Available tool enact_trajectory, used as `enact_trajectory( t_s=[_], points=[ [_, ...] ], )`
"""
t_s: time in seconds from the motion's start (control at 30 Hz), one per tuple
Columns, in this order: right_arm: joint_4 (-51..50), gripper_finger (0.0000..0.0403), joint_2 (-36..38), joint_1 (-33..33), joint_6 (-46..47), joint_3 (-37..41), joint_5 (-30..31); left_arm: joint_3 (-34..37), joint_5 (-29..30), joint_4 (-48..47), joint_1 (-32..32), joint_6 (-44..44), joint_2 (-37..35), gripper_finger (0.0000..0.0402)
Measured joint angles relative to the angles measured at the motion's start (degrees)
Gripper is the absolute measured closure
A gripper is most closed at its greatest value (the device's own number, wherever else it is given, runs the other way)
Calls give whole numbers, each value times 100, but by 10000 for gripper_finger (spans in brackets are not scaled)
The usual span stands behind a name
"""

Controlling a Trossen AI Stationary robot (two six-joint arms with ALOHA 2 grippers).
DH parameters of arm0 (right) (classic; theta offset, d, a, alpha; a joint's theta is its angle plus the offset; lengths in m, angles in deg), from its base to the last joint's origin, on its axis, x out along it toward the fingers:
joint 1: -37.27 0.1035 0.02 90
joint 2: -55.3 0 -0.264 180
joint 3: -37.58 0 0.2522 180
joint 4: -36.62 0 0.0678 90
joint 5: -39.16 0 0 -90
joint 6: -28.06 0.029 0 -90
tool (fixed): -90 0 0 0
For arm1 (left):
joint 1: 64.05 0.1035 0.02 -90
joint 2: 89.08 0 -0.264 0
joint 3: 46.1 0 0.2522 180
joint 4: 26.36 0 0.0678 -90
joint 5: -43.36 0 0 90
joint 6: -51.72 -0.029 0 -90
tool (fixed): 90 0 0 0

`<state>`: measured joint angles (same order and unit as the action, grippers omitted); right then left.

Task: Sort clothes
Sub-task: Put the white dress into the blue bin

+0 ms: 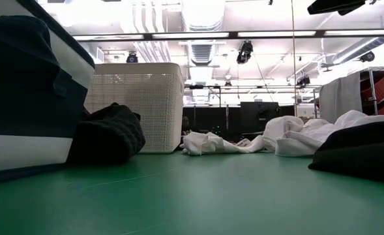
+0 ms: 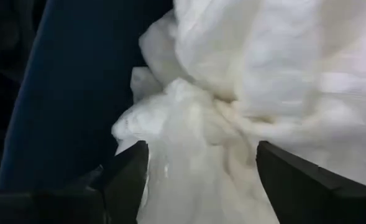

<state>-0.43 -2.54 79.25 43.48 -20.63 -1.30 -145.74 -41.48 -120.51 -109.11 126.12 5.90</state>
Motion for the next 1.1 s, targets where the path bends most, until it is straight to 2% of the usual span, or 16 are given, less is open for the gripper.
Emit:
enact_trajectory(
  t_s=[0.07,0.13,0.23,0.33,0.4,0.57,0.63,0.77,0.93,1.0,1.1],
  points=[
    [0,360,0,0,0,0,0,-188,261,-31,-5,-111,-2,122],
    [0,358,0,0,0,0,0,-325,799,98,-15,-366,-4,122],
    [0,355,0,0,0,0,0,-333,1259,996,-33,-1473,-9,134],
    [0,353,0,0,9,0,0,-147,1286,1959,-68,-2664,-8,171],
    [-1,355,0,0,30,0,0,-34,1287,2140,-72,-2977,25,213],
    [-2,359,0,0,44,0,0,394,1322,1824,-68,-2638,48,353],
    [-2,357,0,0,46,0,0,593,1156,1634,-91,-2276,48,388],
    [-2,353,0,0,46,3,0,1090,479,1617,-145,-1746,48,383],
    [-1,359,0,0,46,7,1,1745,-315,1735,-224,-967,43,399],
    [-2,359,0,0,46,7,0,1944,-462,1917,-234,-835,31,398],
    [-2,356,0,0,46,7,1,2079,-362,2042,-236,-734,24,398]
  ],
)
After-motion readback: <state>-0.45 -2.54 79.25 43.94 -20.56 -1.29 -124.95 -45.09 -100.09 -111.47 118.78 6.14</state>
